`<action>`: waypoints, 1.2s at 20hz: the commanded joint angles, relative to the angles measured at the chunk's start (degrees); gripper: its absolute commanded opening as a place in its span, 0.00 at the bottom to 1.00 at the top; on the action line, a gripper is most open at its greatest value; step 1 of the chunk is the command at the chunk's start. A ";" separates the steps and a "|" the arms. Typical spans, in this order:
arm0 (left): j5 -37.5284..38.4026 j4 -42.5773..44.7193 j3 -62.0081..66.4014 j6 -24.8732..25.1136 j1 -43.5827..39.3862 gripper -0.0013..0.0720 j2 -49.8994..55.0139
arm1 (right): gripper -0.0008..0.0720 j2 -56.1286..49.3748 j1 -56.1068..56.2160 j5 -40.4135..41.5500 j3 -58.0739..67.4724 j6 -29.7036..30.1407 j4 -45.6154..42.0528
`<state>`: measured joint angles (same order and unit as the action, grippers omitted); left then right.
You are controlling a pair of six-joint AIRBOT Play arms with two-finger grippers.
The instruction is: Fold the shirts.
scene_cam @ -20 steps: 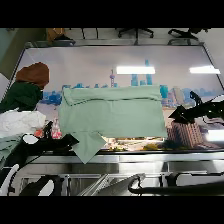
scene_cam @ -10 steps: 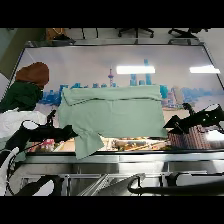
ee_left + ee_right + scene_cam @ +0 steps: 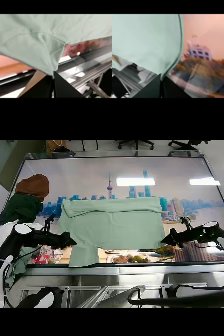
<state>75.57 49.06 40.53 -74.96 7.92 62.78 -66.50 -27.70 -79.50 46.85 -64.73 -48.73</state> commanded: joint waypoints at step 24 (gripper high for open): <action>-16.20 6.88 28.46 2.75 -3.10 0.03 25.49 | 0.04 -10.56 9.31 26.86 17.05 15.98 15.54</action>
<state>64.01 56.27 65.84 -73.95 5.65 80.49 -71.33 -20.45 -57.76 61.95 -52.42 -34.94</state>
